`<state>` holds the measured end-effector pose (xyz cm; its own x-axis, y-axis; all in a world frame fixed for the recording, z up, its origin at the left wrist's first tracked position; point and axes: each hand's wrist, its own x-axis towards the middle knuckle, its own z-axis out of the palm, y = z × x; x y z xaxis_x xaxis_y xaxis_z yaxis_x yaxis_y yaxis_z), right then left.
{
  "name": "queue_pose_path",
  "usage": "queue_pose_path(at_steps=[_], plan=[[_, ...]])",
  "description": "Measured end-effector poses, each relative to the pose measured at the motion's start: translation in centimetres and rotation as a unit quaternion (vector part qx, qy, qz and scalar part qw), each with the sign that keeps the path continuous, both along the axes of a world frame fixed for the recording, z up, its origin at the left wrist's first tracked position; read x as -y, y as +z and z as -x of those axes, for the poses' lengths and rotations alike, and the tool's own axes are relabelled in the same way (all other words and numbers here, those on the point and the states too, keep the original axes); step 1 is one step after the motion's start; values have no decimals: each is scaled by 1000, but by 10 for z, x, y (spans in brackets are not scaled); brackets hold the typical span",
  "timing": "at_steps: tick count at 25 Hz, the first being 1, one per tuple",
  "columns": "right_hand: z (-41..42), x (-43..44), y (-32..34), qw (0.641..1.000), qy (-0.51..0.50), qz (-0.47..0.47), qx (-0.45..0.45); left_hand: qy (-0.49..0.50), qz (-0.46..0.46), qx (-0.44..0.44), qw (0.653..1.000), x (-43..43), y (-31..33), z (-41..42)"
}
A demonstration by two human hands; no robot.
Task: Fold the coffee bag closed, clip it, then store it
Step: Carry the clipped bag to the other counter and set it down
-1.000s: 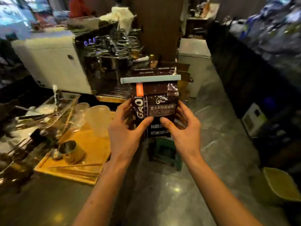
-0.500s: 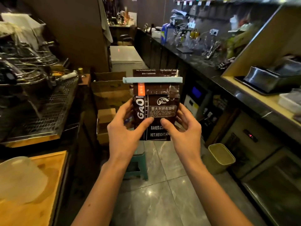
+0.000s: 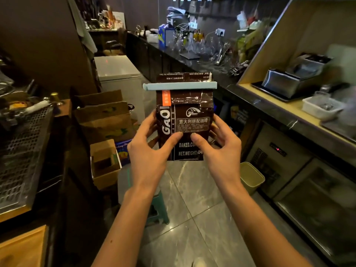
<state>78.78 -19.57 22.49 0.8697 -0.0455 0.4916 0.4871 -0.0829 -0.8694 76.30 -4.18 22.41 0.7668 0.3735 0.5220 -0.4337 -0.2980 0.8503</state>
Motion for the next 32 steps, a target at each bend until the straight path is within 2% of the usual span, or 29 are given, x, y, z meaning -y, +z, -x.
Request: queue_pose_path(at_steps=[10, 15, 23, 32], plan=[[-208, 108, 10, 999, -26, -24, 27, -26, -1, 8, 1000, 110, 10, -217], [-307, 136, 9, 999, -32, -11, 23, -35, 8, 2, 999, 135, 9, -315], [-479, 124, -6, 999, -39, 0, 14, -49, 11, 6, 999, 123, -7, -491], [-690, 99, -5, 994, -106, -9, -20, -115, 17, 6, 993, 96, -4, -722]])
